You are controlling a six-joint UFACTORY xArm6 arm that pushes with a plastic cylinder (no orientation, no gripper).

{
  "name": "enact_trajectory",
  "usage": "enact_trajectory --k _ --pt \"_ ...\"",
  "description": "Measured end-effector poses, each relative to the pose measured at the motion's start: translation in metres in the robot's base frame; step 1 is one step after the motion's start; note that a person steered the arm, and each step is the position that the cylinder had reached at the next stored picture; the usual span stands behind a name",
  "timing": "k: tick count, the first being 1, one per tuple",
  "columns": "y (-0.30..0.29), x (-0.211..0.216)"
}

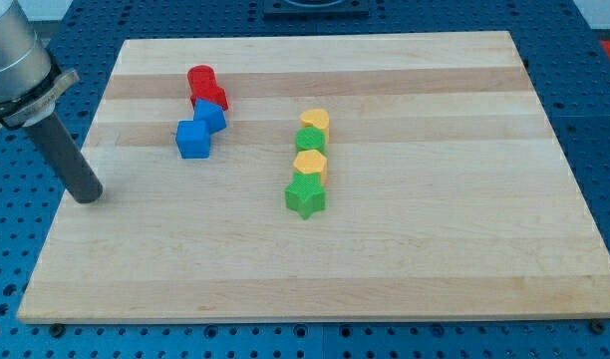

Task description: Move blue blocks at center left

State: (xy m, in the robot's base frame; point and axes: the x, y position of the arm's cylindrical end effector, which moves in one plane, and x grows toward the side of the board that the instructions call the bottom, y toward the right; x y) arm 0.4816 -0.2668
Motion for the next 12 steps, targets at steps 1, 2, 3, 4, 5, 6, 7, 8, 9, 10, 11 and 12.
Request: enact_trajectory --k 1,2,3,4,5,6,7,8,9,10,11,12 --pt "0.041 0.000" --pt "0.095 0.000" --pt "0.145 -0.012" --pt "0.189 -0.022" --pt "0.203 -0.030" --pt "0.203 -0.038" --pt "0.203 -0.043" --pt "0.204 -0.050" --pt "0.208 -0.071" --pt "0.187 -0.085" --pt "0.124 -0.083" --pt "0.054 -0.083"
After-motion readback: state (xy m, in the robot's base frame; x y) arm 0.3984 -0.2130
